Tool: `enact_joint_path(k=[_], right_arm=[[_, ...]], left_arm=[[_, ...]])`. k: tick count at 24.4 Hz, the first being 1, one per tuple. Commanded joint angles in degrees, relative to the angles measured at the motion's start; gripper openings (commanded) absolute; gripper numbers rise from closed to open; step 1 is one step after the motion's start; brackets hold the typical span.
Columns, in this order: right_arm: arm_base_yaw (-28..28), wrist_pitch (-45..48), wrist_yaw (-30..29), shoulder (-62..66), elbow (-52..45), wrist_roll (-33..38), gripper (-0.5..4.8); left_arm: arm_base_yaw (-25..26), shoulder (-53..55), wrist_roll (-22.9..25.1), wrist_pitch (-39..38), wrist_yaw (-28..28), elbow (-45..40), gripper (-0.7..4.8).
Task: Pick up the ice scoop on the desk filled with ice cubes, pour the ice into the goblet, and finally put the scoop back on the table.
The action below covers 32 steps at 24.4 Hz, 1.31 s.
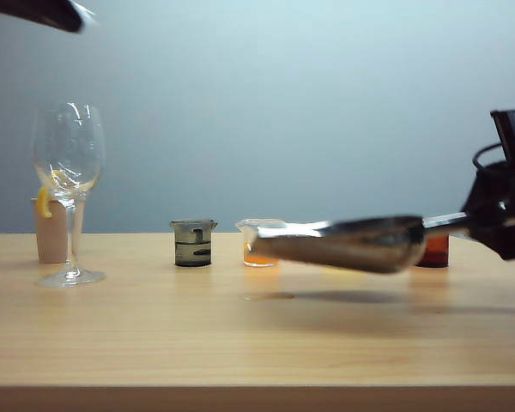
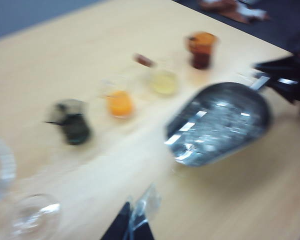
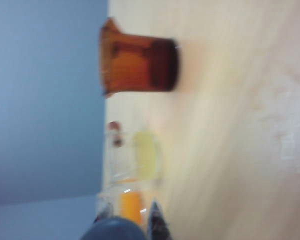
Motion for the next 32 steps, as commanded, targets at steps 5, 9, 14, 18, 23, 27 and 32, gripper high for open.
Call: enact_joint_path(k=[5,9,14,18,23,27,32], right_arm=[[0.2,-0.9,-9.7,-1.3,9.8,4.0,-0.09],[0.6,-12.4,-14.0,-2.8,18.5,4.1,-0.09],[1.3,-27.4,-17.7,-3.0,31.2,2.0,-0.09],[2.4,-35.1,-17.9,-2.9,40.9,-2.7,-0.09],[3.8,-42.6,-18.1,-0.5,52.7,-4.3,-0.09],[4.8,-47.6,-20.6,4.0,62.9,-4.3,-0.09],[6.4,-55.5,-23.0,15.2,80.7,-4.2,-0.09]], left_arm=[[11.1,-7.2,-2.5,-5.7,-3.3,0.2,-0.05],[23.5,-6.5,-2.8,-4.5,8.0,0.2,-0.05],[34.8,-1.7,-4.9,0.7,15.3,0.2,-0.05],[35.4,0.7,-4.6,3.2,16.8,0.2,-0.05],[35.3,2.1,-4.9,3.6,16.8,0.2,-0.05],[35.3,2.1,-5.3,4.8,13.9,0.4,-0.05],[32.2,5.4,-4.9,4.2,9.9,4.1,-0.05]])
